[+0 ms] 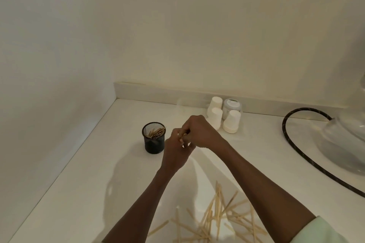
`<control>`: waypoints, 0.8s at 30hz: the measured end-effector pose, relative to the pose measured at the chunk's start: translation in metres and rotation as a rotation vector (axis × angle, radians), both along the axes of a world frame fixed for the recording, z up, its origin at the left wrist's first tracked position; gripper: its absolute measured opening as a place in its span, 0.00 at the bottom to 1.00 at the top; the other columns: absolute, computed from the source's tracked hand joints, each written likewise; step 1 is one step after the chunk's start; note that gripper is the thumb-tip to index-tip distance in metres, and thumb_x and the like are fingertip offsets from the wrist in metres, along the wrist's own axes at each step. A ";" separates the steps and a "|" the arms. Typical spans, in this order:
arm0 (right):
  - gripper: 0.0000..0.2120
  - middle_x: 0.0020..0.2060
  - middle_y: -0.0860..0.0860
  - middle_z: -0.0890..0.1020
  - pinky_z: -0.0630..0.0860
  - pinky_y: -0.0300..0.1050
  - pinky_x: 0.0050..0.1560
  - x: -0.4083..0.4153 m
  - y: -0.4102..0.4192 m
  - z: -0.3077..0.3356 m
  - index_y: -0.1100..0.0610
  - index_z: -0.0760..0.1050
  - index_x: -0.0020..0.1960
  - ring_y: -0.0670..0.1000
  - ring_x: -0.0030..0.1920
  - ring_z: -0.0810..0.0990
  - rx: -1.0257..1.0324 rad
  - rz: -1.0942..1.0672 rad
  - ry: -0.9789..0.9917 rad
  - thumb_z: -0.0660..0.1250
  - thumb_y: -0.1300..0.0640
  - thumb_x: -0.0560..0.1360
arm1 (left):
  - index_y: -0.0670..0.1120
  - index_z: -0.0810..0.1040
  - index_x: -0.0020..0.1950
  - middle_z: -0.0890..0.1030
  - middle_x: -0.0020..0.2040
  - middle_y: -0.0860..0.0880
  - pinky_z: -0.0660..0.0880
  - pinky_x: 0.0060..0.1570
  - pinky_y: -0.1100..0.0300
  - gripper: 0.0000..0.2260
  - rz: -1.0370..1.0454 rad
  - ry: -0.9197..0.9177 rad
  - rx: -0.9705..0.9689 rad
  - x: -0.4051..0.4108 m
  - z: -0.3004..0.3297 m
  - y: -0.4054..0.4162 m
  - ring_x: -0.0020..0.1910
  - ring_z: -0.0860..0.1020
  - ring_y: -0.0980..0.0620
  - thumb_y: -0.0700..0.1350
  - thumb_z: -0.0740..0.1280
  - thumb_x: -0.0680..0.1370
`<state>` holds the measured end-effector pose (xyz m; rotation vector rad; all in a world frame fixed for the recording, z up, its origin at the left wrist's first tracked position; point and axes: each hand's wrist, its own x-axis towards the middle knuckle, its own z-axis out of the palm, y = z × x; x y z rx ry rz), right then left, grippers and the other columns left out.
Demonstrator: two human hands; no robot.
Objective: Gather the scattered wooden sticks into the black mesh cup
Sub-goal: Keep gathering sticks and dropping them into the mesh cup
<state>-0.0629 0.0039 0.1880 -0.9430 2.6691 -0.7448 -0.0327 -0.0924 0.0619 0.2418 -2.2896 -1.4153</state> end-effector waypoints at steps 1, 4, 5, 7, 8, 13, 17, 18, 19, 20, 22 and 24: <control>0.08 0.41 0.56 0.86 0.79 0.44 0.42 -0.002 -0.006 0.000 0.61 0.86 0.46 0.53 0.42 0.84 0.017 -0.011 0.019 0.72 0.67 0.68 | 0.49 0.74 0.51 0.79 0.36 0.61 0.70 0.32 0.73 0.16 0.005 -0.047 -0.023 0.000 -0.002 -0.006 0.36 0.78 0.64 0.49 0.76 0.69; 0.08 0.42 0.56 0.87 0.76 0.38 0.42 -0.012 -0.019 0.007 0.62 0.86 0.46 0.48 0.39 0.82 0.000 -0.051 0.054 0.74 0.67 0.67 | 0.50 0.75 0.46 0.79 0.33 0.59 0.70 0.32 0.74 0.12 0.045 -0.175 0.029 0.004 -0.018 -0.022 0.34 0.78 0.65 0.51 0.75 0.68; 0.08 0.42 0.57 0.87 0.76 0.38 0.43 -0.016 -0.023 0.011 0.62 0.86 0.46 0.49 0.39 0.82 -0.011 -0.061 0.069 0.74 0.67 0.67 | 0.49 0.76 0.46 0.80 0.35 0.58 0.70 0.33 0.75 0.11 0.070 -0.202 0.063 0.006 -0.024 -0.027 0.34 0.78 0.66 0.49 0.75 0.68; 0.08 0.42 0.57 0.87 0.76 0.36 0.40 -0.027 -0.032 0.017 0.63 0.86 0.46 0.48 0.36 0.81 -0.048 -0.095 0.102 0.74 0.67 0.67 | 0.49 0.76 0.49 0.81 0.40 0.57 0.70 0.33 0.75 0.13 0.111 -0.255 0.141 0.012 -0.034 -0.037 0.34 0.78 0.67 0.46 0.75 0.69; 0.07 0.41 0.57 0.87 0.73 0.33 0.36 -0.032 -0.038 0.019 0.62 0.86 0.45 0.45 0.32 0.79 -0.082 -0.123 0.113 0.74 0.67 0.68 | 0.50 0.76 0.50 0.81 0.42 0.57 0.70 0.33 0.75 0.13 0.123 -0.277 0.162 0.014 -0.038 -0.041 0.35 0.77 0.69 0.45 0.75 0.69; 0.06 0.44 0.55 0.86 0.75 0.41 0.46 -0.048 -0.075 0.012 0.61 0.86 0.46 0.52 0.44 0.82 -0.135 -0.149 0.254 0.72 0.64 0.70 | 0.48 0.79 0.50 0.80 0.40 0.58 0.69 0.32 0.76 0.09 0.093 -0.364 0.129 0.022 -0.056 -0.051 0.37 0.77 0.66 0.46 0.73 0.71; 0.08 0.48 0.56 0.85 0.77 0.49 0.53 -0.050 -0.100 -0.013 0.62 0.85 0.48 0.55 0.50 0.82 -0.050 -0.083 0.303 0.67 0.66 0.73 | 0.49 0.80 0.47 0.81 0.41 0.57 0.68 0.34 0.76 0.06 0.025 -0.414 0.093 0.025 -0.064 -0.052 0.39 0.77 0.64 0.47 0.72 0.72; 0.09 0.48 0.57 0.85 0.77 0.50 0.52 -0.050 -0.105 -0.020 0.63 0.84 0.48 0.56 0.50 0.81 -0.012 -0.063 0.308 0.66 0.66 0.73 | 0.50 0.80 0.46 0.81 0.41 0.57 0.68 0.36 0.76 0.05 0.015 -0.424 0.089 0.026 -0.065 -0.053 0.40 0.77 0.64 0.47 0.72 0.72; 0.09 0.48 0.58 0.85 0.77 0.51 0.53 -0.050 -0.109 -0.026 0.64 0.83 0.49 0.56 0.51 0.81 0.020 -0.045 0.304 0.66 0.67 0.73 | 0.50 0.80 0.46 0.81 0.42 0.57 0.68 0.37 0.75 0.05 0.008 -0.433 0.087 0.026 -0.066 -0.053 0.40 0.77 0.63 0.48 0.72 0.72; 0.10 0.49 0.58 0.84 0.77 0.51 0.53 -0.050 -0.112 -0.032 0.64 0.83 0.51 0.57 0.52 0.81 0.052 -0.025 0.300 0.65 0.66 0.73 | 0.50 0.80 0.46 0.81 0.42 0.57 0.67 0.37 0.75 0.05 0.003 -0.439 0.083 0.027 -0.067 -0.053 0.40 0.78 0.64 0.48 0.72 0.72; 0.11 0.52 0.59 0.83 0.77 0.51 0.55 -0.050 -0.118 -0.041 0.63 0.82 0.55 0.58 0.54 0.81 0.133 0.022 0.291 0.64 0.66 0.76 | 0.50 0.80 0.47 0.81 0.42 0.58 0.67 0.36 0.76 0.05 0.000 -0.450 0.074 0.027 -0.066 -0.054 0.40 0.77 0.64 0.49 0.72 0.72; 0.11 0.52 0.59 0.83 0.78 0.50 0.54 -0.048 -0.123 -0.048 0.64 0.81 0.54 0.58 0.53 0.81 0.218 0.072 0.244 0.62 0.65 0.77 | 0.50 0.80 0.47 0.81 0.42 0.58 0.67 0.37 0.75 0.06 0.001 -0.457 0.066 0.026 -0.065 -0.055 0.41 0.77 0.63 0.49 0.71 0.73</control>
